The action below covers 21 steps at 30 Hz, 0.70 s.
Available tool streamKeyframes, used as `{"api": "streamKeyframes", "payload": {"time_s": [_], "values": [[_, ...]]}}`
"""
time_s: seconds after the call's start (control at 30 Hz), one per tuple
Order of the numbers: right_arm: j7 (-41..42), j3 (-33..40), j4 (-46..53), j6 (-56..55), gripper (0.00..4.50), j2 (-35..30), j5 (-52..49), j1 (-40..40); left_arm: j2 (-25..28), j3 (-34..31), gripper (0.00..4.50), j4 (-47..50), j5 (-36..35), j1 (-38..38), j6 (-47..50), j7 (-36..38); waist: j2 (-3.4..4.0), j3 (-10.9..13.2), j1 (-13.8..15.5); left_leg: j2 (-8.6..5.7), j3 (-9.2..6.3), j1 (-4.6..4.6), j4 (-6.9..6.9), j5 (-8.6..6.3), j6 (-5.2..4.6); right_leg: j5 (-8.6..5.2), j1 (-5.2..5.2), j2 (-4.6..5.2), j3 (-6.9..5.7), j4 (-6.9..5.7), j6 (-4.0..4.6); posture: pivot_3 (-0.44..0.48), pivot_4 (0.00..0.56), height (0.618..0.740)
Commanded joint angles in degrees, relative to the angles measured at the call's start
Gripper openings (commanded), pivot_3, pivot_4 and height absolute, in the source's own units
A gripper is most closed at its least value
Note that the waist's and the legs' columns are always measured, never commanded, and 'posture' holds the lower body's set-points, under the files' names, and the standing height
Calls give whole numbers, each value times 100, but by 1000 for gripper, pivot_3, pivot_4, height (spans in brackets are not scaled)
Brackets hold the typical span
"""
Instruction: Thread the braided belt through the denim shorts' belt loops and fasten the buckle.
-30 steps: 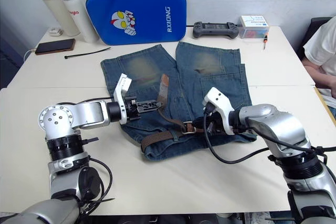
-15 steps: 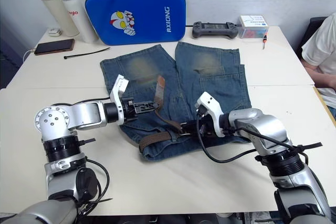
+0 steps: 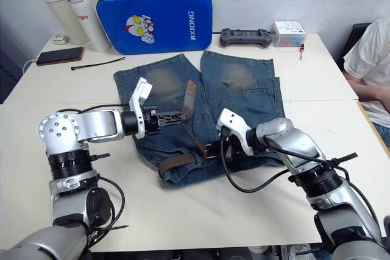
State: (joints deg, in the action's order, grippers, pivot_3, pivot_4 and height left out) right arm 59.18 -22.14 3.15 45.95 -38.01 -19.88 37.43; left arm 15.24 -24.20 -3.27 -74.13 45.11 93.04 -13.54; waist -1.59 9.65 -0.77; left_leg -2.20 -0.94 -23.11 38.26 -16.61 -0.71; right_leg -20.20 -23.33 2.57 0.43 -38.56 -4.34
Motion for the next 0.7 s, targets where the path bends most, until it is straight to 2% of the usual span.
{"api": "streamKeyframes", "payload": {"time_s": [0.03, 0.33, 0.53, 0.6, 0.7], "values": [[-92, -734, -178, 107, 32, -1, 600, -310, 12, 127, 0, -83, 15, 474, -71, 329, -6, -15, -6, 0, -1, 2, -1, 0, 1, 0, 2, 0, 0, 0, 0, 0, 150, 740], [-600, -1010, 774, 321, 32, -54, 1195, -734, -68, 603, 0, -711, 540, 1192, -322, 1055, -12, -44, -31, 1, -5, 8, -5, 0, 4, 0, 10, 0, -3, 5, 0, 0, 150, 740], [-1012, -150, 925, 427, 32, 221, 951, -964, -76, 773, 0, -637, 872, 1075, -264, 1443, -11, -44, -39, 1, -7, 78, -37, -5, 9, -3, 87, -2, -3, 48, 6, 0, 150, 740], [-1002, 454, 917, 434, 32, 290, 659, -842, 152, 1175, 0, -247, 1068, 889, -155, 1689, -8, -42, -40, 1, -7, 86, -42, -6, 11, -4, 94, -2, -2, 57, 6, 0, 150, 740], [-602, 1110, 886, 655, 32, 90, 99, -535, 362, 1265, 0, 35, 1069, 612, -61, 1873, 12, -30, -34, -1, -6, 81, -42, -7, 11, -4, 92, -2, 0, 59, 6, 0, 150, 740]]}}
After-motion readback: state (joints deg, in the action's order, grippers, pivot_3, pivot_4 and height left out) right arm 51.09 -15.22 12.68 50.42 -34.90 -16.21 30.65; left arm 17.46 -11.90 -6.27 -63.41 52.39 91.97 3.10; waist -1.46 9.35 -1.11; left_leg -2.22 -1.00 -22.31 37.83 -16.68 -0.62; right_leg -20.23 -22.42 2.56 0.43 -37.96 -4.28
